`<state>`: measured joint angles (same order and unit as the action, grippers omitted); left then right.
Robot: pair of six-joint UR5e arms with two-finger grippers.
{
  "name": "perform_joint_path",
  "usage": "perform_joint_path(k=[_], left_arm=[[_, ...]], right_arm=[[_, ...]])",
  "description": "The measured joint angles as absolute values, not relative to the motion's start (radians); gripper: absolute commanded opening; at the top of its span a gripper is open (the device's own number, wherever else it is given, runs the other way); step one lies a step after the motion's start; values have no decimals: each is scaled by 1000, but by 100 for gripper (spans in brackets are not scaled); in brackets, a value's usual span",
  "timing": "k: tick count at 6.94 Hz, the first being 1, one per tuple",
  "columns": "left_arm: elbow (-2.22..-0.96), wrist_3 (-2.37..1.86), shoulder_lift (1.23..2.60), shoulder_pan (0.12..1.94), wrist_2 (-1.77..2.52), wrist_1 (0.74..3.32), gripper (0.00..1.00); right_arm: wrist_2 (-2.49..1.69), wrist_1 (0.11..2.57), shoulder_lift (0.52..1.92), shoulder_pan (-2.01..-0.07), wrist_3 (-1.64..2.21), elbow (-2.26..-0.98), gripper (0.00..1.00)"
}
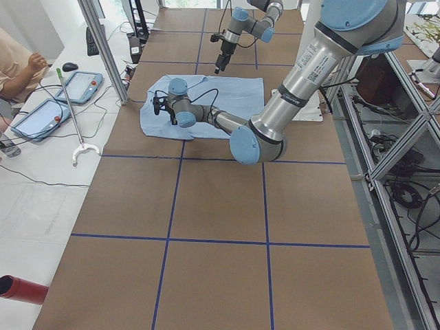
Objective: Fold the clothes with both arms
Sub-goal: 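Fold the sleeve nearest the left gripper inward over the chest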
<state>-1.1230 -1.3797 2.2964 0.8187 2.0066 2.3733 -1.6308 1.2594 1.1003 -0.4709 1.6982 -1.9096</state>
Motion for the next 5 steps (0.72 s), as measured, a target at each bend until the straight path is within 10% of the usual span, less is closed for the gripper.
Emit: perform_joint_path(k=[2,3,5], left_arm=[[-1032,-1402,2363,816,1976,2416,0],[-979,-1418,2395,815,1964,2450,85],[-969,-1434,2403,806,1959,2487,93]], right_arm=[[-1631,1259,1105,-470,1698,-1908,100],[-1631,1259,1105,-469,1698,-1908,100],[-1630,1259,1105,-470,1698,-1910,100]])
